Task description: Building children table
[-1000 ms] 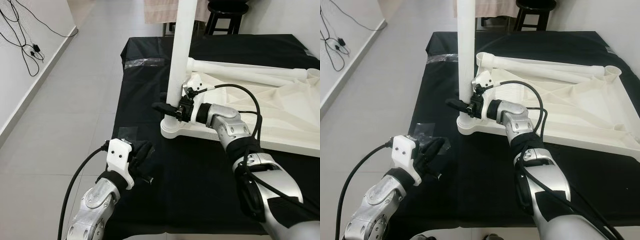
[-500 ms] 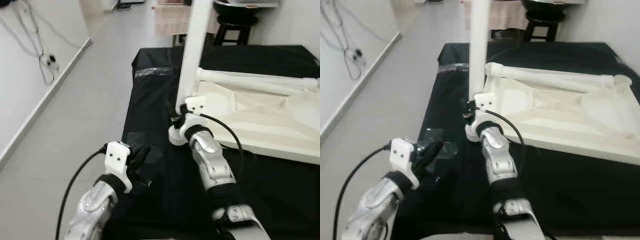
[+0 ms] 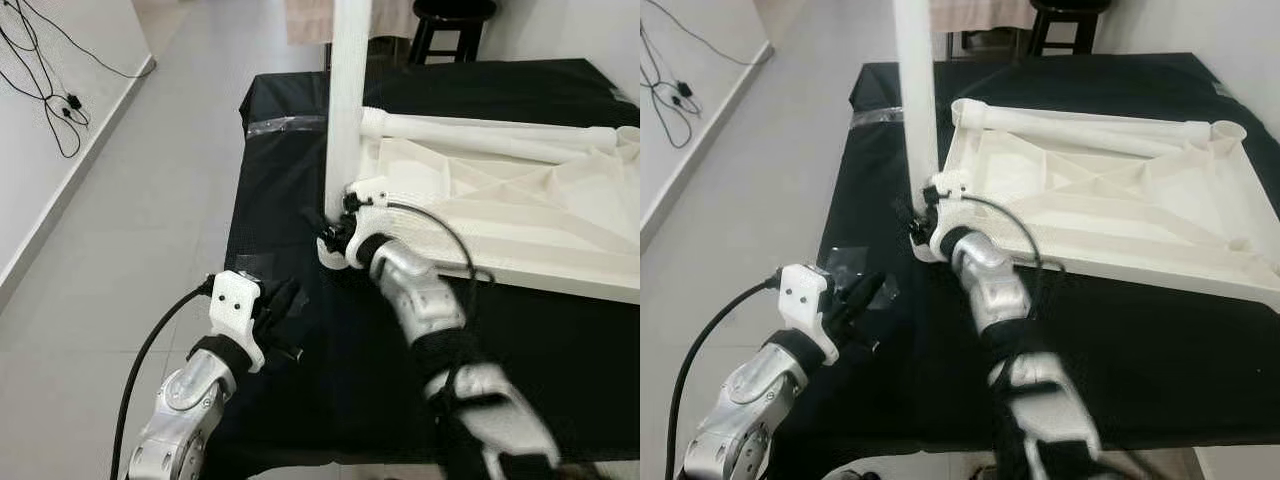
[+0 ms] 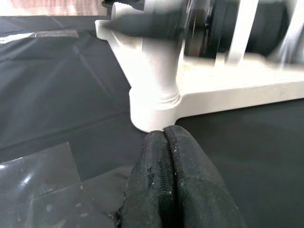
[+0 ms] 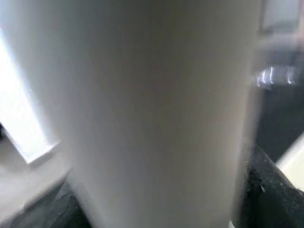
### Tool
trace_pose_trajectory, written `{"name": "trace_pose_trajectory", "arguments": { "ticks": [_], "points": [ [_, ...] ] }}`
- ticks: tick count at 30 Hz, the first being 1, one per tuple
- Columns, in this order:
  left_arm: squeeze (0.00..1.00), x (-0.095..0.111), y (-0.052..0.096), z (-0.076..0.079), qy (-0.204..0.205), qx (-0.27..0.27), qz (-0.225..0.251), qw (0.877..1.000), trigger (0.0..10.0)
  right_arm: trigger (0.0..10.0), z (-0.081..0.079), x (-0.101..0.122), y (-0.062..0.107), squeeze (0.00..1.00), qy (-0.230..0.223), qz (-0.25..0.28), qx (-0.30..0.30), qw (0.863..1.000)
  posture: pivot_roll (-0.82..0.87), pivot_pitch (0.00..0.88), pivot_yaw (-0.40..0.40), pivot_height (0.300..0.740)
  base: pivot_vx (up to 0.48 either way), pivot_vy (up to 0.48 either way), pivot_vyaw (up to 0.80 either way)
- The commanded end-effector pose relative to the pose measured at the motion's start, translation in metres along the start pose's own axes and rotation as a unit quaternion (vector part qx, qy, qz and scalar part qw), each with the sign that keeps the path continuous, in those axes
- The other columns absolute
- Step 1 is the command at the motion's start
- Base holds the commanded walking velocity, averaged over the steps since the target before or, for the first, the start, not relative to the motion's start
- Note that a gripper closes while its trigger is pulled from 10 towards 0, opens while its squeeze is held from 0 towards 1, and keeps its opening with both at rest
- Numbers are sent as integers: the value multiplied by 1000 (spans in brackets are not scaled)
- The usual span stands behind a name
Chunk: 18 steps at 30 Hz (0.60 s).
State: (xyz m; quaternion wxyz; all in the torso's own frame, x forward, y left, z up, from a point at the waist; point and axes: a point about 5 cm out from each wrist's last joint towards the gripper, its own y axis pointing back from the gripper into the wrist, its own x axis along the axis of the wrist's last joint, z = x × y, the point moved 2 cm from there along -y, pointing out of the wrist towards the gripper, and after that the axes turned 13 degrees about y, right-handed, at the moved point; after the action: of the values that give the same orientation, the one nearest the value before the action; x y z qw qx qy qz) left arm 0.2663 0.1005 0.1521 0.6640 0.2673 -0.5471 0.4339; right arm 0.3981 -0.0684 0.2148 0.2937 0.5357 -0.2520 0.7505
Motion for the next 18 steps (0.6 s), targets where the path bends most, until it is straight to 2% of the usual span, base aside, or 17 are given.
{"name": "trace_pose_trajectory", "arguments": {
  "ticks": [1,4,8,10,11,12,18],
  "points": [
    [0,-6,2,-1,5,4,-13,1000,10000,10000,-16,-6,-2,0,11,-4,91,996,78,156,3,740,0,0,0],
    [0,-6,2,0,5,6,-12,1000,10000,10000,-15,-5,1,0,21,-4,126,992,81,157,0,740,0,0,0],
    [0,-6,4,-1,5,10,-11,1000,10000,10000,-18,-7,12,0,-6,-1,220,976,97,159,9,740,0,0,0],
    [0,-6,4,0,4,9,-12,1000,10000,10000,-18,-8,14,0,-16,-3,228,974,98,159,9,740,0,0,0],
    [0,-6,4,0,4,9,-12,1000,10000,6902,-16,-9,15,0,-24,-5,230,973,98,159,9,740,0,0,0],
    [0,-6,5,0,4,8,-13,1000,10000,0,-10,-10,16,0,-35,-2,224,974,98,163,9,740,0,0,0],
    [0,-6,5,2,5,7,-14,1000,10000,0,3,-19,21,0,-34,-18,187,982,92,167,11,740,0,0,0]
  ]
}}
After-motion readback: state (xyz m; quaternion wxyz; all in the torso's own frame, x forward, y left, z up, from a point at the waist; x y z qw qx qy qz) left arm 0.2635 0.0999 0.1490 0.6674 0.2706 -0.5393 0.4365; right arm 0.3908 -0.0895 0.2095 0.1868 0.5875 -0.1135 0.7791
